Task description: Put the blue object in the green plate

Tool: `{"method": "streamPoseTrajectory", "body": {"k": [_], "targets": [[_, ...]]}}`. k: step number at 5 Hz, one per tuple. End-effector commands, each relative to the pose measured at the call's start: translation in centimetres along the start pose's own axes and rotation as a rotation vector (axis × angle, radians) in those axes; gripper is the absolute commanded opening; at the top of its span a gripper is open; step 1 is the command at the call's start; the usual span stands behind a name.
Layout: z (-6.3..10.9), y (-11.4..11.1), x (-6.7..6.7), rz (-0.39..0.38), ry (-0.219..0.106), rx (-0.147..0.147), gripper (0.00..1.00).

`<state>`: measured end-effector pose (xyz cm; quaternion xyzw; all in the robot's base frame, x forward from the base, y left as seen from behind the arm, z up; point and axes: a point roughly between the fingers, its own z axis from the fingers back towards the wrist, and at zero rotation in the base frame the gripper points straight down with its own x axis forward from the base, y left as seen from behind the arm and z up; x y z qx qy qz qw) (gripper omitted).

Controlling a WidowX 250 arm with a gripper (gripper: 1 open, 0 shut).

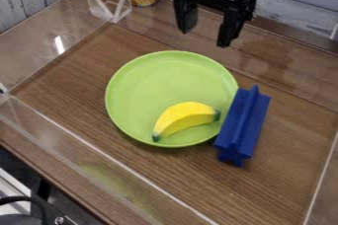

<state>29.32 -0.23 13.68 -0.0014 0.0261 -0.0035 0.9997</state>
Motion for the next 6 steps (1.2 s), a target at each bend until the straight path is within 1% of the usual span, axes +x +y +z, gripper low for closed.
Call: {"method": "streamPoseTrajectory", "body": {"k": [1, 2, 3, 4, 6], "targets": [[-0.8, -0.5, -0.5, 0.004, 0.022, -0.003, 1.0], [-1.5, -2.5, -2.1, 0.005, 0.019, -0.01, 1.0], [-1.8, -4.3, -3.3, 0.005, 0.007, -0.016, 1.0], [-2.0, -5.4, -3.9, 0.001, 0.005, -0.016, 1.0], [-2.8, -7.7, -5.1, 0.003, -0.012, -0.018, 1.0]]}}
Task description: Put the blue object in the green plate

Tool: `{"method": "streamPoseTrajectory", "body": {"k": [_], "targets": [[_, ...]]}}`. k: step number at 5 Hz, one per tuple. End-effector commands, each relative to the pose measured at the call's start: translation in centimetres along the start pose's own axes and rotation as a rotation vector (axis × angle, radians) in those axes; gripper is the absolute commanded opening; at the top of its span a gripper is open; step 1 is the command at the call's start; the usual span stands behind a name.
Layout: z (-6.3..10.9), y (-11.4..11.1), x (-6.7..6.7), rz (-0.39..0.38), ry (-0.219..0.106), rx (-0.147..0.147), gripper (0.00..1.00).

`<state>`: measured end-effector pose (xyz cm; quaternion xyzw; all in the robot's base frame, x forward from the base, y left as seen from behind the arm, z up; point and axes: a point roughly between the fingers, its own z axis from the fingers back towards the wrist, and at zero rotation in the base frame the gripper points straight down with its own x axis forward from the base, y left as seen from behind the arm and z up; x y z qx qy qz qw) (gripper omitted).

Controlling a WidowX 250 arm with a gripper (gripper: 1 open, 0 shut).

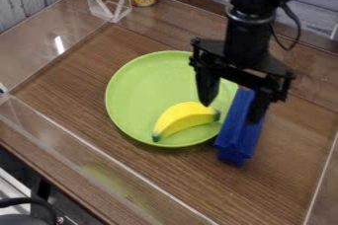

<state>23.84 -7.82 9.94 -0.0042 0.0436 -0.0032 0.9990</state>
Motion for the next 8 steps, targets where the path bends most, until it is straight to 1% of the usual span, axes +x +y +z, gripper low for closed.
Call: {"method": "streamPoseTrajectory", "body": {"k": [1, 3, 4, 6, 8], "targets": [[0.6, -0.7, -0.2, -0.003, -0.054, -0.017, 1.0], [-1.3, -1.2, -0.4, 0.006, -0.061, -0.021, 1.0], [-2.1, -1.4, -0.5, 0.013, -0.056, -0.021, 1.0], [-3.4, -1.4, 0.2, 0.018, -0.073, -0.019, 1.0], [-4.2, -1.4, 0.6, 0.021, -0.08, -0.018, 1.0]]}}
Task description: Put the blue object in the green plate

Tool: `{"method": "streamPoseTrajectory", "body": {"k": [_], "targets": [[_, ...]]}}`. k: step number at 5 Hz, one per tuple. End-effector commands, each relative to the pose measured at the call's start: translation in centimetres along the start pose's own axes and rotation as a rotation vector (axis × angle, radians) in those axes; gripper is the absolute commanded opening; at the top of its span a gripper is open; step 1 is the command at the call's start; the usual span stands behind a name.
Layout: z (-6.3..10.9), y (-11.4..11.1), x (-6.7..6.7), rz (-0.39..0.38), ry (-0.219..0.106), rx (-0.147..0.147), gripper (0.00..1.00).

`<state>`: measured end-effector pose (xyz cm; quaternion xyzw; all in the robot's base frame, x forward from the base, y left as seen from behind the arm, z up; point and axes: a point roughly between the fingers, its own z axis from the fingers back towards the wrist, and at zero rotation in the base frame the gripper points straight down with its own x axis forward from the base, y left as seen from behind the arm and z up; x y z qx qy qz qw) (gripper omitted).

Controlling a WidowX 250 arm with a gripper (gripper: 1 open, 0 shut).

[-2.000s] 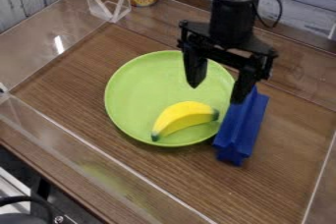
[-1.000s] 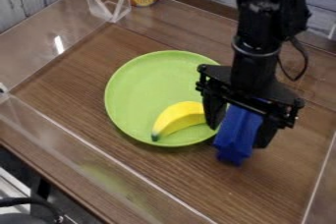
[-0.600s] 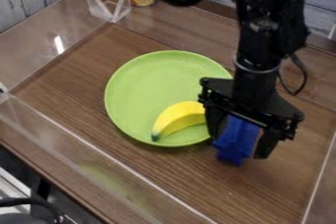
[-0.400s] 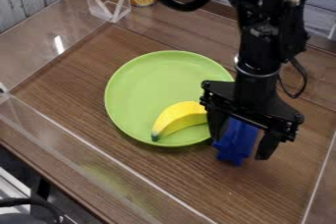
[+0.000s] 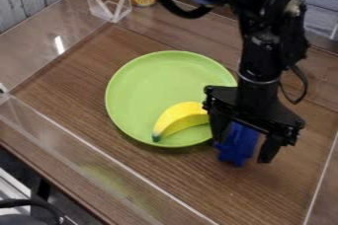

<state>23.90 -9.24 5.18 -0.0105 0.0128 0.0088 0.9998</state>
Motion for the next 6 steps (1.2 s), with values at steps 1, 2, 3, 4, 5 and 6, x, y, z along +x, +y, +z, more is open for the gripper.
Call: {"method": "streamPoseTrajectory", "body": {"k": [1, 2, 3, 4, 5, 6], "targets": [[0.1, 0.0, 0.3, -0.001, -0.021, -0.005, 1.0], [-0.3, 0.1, 0.5, -0.001, -0.027, -0.006, 1.0], [-0.6, 0.2, 0.6, 0.0, -0.03, -0.006, 1.0], [-0.8, 0.3, 0.7, 0.001, -0.032, -0.006, 1.0], [-1.1, 0.4, 0.7, 0.003, -0.033, -0.006, 1.0], [-1.4, 0.4, 0.8, 0.007, -0.033, -0.007, 1.0]]}}
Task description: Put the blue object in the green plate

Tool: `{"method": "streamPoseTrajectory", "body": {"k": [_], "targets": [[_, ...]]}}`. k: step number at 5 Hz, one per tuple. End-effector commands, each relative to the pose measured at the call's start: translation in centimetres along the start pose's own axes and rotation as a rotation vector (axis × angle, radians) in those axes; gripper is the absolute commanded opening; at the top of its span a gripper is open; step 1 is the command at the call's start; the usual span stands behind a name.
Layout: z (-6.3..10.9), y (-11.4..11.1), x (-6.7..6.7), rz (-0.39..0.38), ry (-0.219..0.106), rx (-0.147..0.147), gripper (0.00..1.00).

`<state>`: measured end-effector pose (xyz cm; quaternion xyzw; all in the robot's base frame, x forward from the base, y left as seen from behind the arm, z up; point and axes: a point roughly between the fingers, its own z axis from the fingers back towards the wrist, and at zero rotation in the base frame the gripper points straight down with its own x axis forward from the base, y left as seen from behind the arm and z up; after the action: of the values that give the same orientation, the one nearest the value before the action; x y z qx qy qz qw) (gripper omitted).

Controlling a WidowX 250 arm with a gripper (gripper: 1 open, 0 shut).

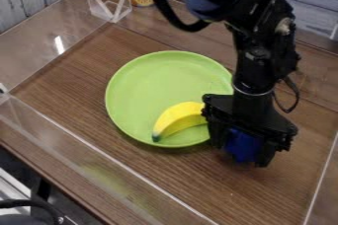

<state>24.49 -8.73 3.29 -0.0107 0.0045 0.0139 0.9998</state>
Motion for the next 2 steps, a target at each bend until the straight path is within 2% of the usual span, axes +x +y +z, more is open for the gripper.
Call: {"method": "streamPoseTrajectory", "body": {"k": [1, 2], "targets": [[0.4, 0.03, 0.18, -0.006, -0.02, -0.007, 0.0], [0.47, 0.17, 0.18, -0.012, -0.019, -0.005, 0.0]]}}
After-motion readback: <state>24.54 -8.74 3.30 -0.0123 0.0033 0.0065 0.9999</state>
